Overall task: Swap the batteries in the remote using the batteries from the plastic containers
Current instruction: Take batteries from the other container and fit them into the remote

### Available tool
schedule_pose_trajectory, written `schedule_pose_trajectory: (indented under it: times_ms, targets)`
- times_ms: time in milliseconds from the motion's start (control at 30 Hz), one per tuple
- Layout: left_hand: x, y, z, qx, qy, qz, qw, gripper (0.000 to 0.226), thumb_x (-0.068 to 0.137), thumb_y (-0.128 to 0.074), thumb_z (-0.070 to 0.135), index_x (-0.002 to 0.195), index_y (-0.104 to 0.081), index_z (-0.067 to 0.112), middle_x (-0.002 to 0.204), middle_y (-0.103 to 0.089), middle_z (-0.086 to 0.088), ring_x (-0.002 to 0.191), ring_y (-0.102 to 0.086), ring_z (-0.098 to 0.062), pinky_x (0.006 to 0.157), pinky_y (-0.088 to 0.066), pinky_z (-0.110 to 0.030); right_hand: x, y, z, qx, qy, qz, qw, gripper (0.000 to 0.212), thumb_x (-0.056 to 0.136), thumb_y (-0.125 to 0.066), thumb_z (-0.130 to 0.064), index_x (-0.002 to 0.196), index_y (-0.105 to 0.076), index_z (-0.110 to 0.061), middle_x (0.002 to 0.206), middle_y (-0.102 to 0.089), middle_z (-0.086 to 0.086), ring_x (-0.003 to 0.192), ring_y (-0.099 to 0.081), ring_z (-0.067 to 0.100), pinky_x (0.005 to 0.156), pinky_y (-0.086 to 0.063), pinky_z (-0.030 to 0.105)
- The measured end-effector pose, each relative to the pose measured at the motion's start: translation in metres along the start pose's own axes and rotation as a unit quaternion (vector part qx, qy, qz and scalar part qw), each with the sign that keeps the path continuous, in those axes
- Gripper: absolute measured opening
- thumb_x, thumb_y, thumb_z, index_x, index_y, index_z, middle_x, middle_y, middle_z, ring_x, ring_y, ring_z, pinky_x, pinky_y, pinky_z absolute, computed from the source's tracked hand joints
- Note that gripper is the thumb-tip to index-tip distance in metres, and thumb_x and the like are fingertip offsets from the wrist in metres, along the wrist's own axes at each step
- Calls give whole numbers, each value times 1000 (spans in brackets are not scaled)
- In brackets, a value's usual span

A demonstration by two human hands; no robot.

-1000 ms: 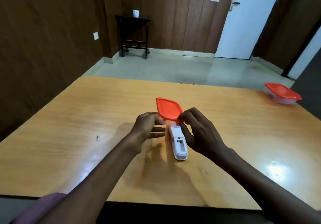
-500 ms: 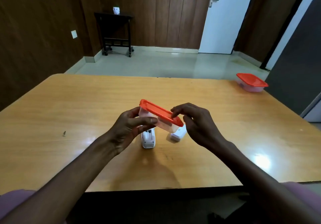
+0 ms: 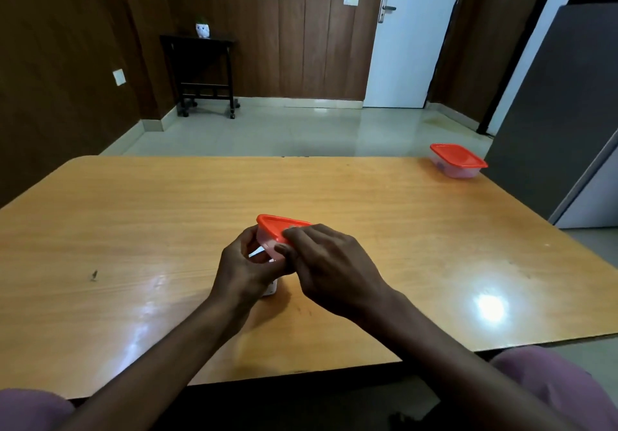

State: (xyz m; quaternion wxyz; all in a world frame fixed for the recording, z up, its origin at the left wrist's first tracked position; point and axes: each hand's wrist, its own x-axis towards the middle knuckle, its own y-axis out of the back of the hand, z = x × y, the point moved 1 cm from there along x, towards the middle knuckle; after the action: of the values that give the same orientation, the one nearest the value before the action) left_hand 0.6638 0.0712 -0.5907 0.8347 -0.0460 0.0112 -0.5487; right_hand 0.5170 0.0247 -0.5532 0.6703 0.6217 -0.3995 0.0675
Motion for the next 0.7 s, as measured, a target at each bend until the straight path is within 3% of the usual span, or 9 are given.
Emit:
schedule_pose_trajectory:
  times_ms: [133, 300, 400, 467, 600, 700]
  targets:
    - [-4, -2, 1, -13, -5, 2, 1000, 60, 64, -89, 9, 119, -64, 18, 105, -76, 7, 100, -73, -17, 72, -55, -28, 0, 0, 1, 44, -10, 18, 999, 40, 104, -39, -31, 103, -67, -3, 91, -74, 11, 85, -68, 31, 67, -55, 45]
    - [-8, -5, -1, 10, -15, -9, 1000, 80, 44, -96, 27, 118, -65, 22, 113, -74, 2, 101, -72, -16, 81, -56, -36, 3, 6, 9, 76, -50, 52, 994, 39, 104, -38, -32, 100, -67, -6, 78, -71, 7, 67, -64, 25, 56, -50, 41]
    - [-7, -6, 1, 13, -26, -11, 1000, 80, 47, -94, 24, 121, -63, 21, 118, -72, 1, 104, -71, -15, 86, -54, -34, 3, 5, 8, 79, -68, 57, 993, 39, 103, -37, -33, 105, -67, -7, 82, -73, 7, 67, -65, 23, 55, -50, 36]
    - [-6, -6, 4, 18, -35, -11, 999, 80, 50, -91, 22, 124, -61, 22, 123, -71, 3, 107, -70, -16, 89, -55, -34, 5, 5, 6, 81, -79, 74, 991, 35, 104, -39, -30, 104, -66, -7, 79, -72, 6, 62, -63, 21, 53, -43, 28]
    - [-6, 1, 5, 17, -48, -16, 999, 74, 60, -89, 1, 124, -59, 20, 124, -70, 12, 102, -73, -11, 74, -58, -21, 19, 16, 32, 104, -169, 177, 964, 22, 104, -46, -16, 106, -65, -5, 76, -71, 9, 58, -60, 19, 52, -41, 26]
    - [-4, 0, 5, 15, -58, -3, 998, 74, 60, -89, -3, 125, -59, 18, 125, -69, 11, 98, -73, -5, 73, -57, -18, 23, 26, 54, 131, -212, 196, 948, 23, 105, -46, -14, 124, -59, -10, 87, -72, 9, 67, -64, 21, 57, -46, 24]
